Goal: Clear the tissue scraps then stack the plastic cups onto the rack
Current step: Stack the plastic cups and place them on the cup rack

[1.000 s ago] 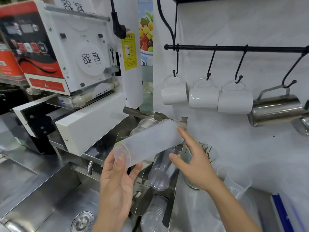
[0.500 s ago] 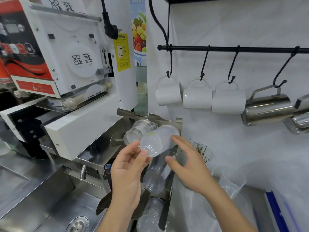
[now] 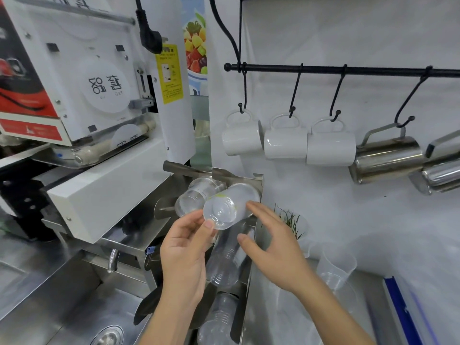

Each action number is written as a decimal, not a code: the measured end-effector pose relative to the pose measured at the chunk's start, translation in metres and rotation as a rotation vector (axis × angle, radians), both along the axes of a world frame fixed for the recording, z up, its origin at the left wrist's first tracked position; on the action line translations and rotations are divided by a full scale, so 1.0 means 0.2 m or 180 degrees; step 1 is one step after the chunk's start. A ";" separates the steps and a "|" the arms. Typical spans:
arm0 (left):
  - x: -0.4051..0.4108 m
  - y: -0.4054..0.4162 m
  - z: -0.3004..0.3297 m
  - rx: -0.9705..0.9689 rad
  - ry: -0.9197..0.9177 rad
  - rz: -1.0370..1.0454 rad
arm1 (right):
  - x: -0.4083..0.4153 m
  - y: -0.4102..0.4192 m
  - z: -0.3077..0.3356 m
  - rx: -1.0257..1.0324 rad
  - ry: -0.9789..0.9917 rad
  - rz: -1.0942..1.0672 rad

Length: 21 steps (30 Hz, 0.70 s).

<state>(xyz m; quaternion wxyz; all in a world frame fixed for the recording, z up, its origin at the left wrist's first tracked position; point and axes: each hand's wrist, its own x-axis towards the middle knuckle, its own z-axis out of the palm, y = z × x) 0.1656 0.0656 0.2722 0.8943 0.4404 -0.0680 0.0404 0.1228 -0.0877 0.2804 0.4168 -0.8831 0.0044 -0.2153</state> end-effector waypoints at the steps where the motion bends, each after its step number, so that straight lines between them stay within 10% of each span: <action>1: -0.01 0.00 0.01 -0.0027 0.0015 0.0012 | 0.00 0.00 0.00 -0.0012 0.0014 -0.0003; 21: -0.29 0.06 -0.03 -0.0847 0.0942 -0.1365 | -0.29 -0.09 -0.02 0.0005 -0.0187 -0.0390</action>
